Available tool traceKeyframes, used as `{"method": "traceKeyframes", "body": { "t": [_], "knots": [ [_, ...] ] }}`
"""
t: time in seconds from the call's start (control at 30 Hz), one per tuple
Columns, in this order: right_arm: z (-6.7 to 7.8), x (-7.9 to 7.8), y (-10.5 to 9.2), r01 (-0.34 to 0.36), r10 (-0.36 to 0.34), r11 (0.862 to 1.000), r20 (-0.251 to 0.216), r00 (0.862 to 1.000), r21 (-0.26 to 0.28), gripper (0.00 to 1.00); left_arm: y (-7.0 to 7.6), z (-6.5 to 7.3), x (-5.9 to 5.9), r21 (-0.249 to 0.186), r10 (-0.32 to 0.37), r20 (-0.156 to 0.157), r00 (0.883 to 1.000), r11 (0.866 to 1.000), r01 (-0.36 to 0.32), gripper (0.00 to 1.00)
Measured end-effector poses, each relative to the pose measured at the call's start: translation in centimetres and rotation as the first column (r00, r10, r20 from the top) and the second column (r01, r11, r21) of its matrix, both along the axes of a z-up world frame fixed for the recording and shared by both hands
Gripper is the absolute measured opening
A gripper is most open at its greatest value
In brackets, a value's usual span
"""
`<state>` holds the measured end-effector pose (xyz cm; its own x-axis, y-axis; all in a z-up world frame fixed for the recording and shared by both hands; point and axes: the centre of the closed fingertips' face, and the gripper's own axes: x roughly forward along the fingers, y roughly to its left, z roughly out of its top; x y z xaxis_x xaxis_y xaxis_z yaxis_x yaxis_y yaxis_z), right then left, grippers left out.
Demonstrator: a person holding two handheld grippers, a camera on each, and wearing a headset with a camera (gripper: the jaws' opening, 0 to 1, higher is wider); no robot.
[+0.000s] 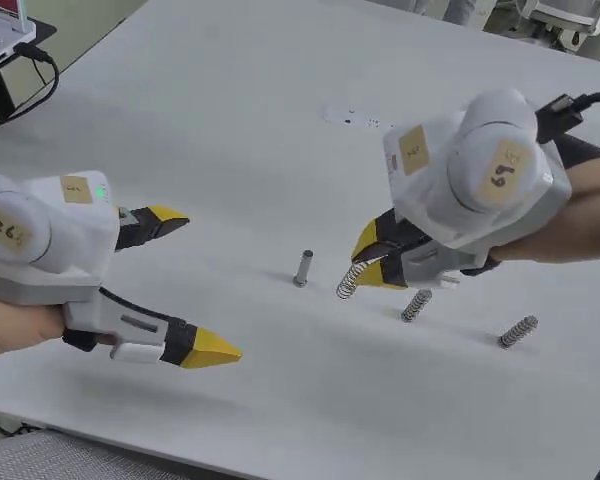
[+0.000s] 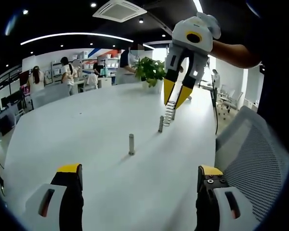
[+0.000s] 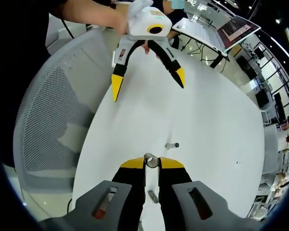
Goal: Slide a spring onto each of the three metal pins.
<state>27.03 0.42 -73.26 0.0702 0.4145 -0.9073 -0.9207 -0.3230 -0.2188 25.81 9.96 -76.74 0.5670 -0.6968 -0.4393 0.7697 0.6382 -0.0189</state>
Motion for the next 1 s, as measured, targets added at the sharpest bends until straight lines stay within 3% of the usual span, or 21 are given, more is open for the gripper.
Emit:
{"method": "traceKeyframes", "body": {
  "t": [0.37, 1.0],
  "knots": [
    [-1.1, 0.7, 1.6, -0.03, 0.029, 0.999, -0.016, 0.999, -0.029, 0.06, -0.1, 0.0, 0.1, -0.009, 0.0, -0.001, 1.0, 1.0, -0.001, 0.96],
    [-1.6, 4.0, 3.0, -0.012, 0.012, 0.999, -0.002, 1.0, -0.042, 0.06, -0.3, -0.1, 0.3, -0.014, 0.002, -0.002, 1.0, 1.0, -0.002, 0.95]
  ]
}}
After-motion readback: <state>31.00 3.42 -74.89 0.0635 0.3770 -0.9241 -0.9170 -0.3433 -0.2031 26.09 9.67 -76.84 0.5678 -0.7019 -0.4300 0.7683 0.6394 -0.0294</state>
